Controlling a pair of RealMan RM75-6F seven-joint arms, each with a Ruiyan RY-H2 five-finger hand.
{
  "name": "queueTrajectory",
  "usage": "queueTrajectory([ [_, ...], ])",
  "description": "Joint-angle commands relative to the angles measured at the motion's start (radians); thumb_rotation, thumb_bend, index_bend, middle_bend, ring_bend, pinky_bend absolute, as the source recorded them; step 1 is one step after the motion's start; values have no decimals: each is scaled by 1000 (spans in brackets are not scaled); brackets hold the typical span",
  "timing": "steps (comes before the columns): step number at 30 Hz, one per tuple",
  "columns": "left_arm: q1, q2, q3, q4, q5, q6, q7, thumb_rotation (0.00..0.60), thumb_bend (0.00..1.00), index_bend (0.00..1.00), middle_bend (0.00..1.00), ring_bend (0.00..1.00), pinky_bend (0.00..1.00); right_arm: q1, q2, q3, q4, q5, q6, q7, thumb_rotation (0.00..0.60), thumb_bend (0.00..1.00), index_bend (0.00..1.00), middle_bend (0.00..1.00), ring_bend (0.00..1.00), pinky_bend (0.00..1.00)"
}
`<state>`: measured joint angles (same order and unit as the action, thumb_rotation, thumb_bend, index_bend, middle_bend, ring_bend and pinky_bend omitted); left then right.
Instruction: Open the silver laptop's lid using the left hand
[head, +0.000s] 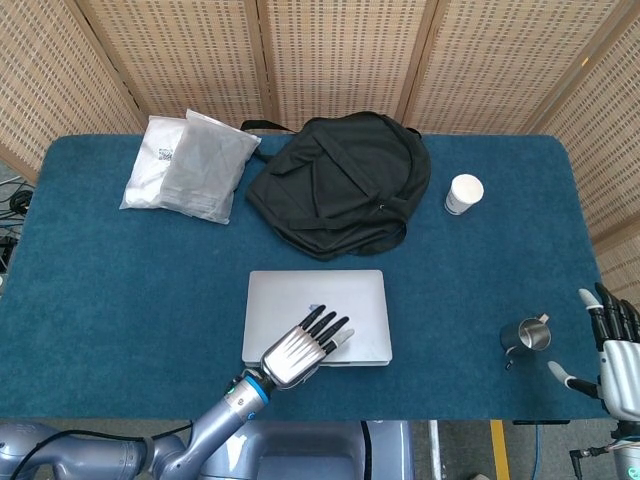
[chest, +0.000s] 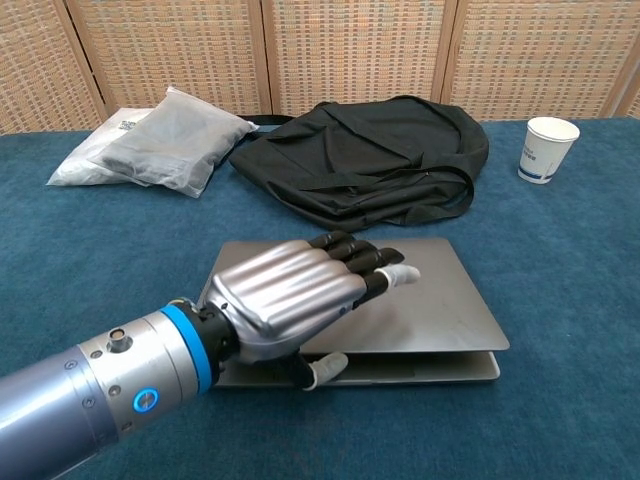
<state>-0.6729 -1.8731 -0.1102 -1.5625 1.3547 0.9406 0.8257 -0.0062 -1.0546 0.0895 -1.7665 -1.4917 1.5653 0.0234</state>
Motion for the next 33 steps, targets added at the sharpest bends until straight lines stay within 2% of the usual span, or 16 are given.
queueTrajectory([
  [1,-11,2,-37,-8,-49,16,35,600,467,0,0,0,0,5,-4,-7,-1,-21,-3,-1,600,0,1,0,0,0],
  [4,-30,3,-76,-20,-104,13,58,600,467,0,0,0,0,19,-13,-16,15,-55,-14,-7,600,9,52,8,0,0],
  [6,-44,6,-100,-27,-134,11,67,600,467,0,0,0,0,32,-20,-21,37,-81,-24,-12,600,52,103,55,0,3],
  [10,-70,18,-133,-32,-181,10,81,600,467,0,0,0,0,76,-27,-35,103,-167,-54,11,600,224,190,147,29,115],
  [16,-106,35,-163,-24,-238,15,65,600,468,0,0,0,0,176,-34,-91,169,-283,-180,119,600,488,259,211,114,210],
  [22,-127,57,-182,-25,-275,26,35,600,467,0,0,0,0,259,-99,-118,223,-331,-276,185,600,709,299,253,167,260],
  [28,-136,90,-185,-39,-284,41,6,600,467,0,0,0,0,321,-179,-117,277,-332,-349,186,600,800,299,255,168,260],
  [33,-148,113,-190,-50,-299,49,-10,600,467,0,0,0,0,377,-234,-104,271,-299,-427,196,600,870,300,255,168,260],
])
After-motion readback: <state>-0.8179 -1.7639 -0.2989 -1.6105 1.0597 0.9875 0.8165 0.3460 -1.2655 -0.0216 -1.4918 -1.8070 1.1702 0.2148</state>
